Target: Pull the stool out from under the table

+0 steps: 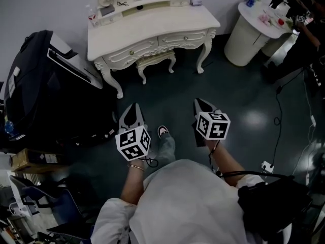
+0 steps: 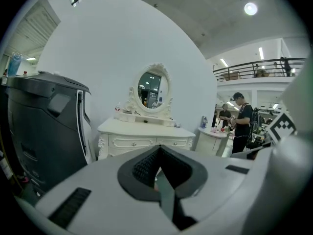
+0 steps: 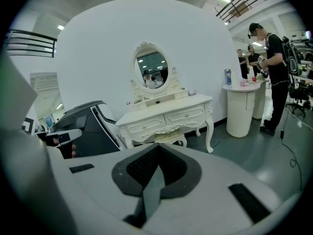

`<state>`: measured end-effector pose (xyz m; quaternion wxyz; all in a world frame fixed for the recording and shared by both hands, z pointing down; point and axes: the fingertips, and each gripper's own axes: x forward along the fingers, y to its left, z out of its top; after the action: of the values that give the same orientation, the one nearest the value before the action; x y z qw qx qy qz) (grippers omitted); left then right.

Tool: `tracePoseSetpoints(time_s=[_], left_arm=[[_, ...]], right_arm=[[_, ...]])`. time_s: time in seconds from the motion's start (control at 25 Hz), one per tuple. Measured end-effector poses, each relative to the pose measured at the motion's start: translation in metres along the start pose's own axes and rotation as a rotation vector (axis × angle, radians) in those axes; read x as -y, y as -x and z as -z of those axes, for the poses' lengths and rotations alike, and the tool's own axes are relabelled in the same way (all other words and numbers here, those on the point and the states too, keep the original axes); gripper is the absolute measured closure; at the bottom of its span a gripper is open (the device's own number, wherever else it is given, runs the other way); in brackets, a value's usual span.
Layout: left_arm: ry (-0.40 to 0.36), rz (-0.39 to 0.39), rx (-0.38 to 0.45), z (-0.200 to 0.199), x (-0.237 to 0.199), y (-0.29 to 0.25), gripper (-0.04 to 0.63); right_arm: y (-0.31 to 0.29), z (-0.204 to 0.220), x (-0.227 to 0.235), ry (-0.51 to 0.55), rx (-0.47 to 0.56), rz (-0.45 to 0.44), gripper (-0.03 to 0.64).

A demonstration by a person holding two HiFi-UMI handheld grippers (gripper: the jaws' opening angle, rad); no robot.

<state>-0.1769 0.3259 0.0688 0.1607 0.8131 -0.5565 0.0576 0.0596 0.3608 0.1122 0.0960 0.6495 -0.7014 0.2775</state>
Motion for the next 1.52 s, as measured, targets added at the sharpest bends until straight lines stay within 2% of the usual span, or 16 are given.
tracePoseSetpoints(time_s=[0.28,0.64,0.92,1.16,1.52], left_arm=[[-0.012,0.023,0.007,-0.032,-0.002,-0.064,0.589],[-0.010,0.033,-0.036,-0.038,-0.018,-0.129,0.589],[0.001,0.043,-0.022,-0.054,-0.039,-0.188,0.589],[0.046,0.066,-0.092,-0.038,-0.049,-0.231,0.589],[0.034,0.091,-0.208,0.002,-0.035,-0.260,0.589]], right_arm=[[-0.054,-0.048,0.005,0.006,0.004,-0.002,0.618],[-0.116,-0.067,0.008,0.000,-0.050,-0.003,0.618],[-0.167,-0.100,0.005,0.050,-0.069,0.001,0.618],[-0.190,-0.101,0.012,0.048,-0.121,0.041,0.618],[-0.213,-0.077,0.052,-0.022,-0.192,0.093,0.618]])
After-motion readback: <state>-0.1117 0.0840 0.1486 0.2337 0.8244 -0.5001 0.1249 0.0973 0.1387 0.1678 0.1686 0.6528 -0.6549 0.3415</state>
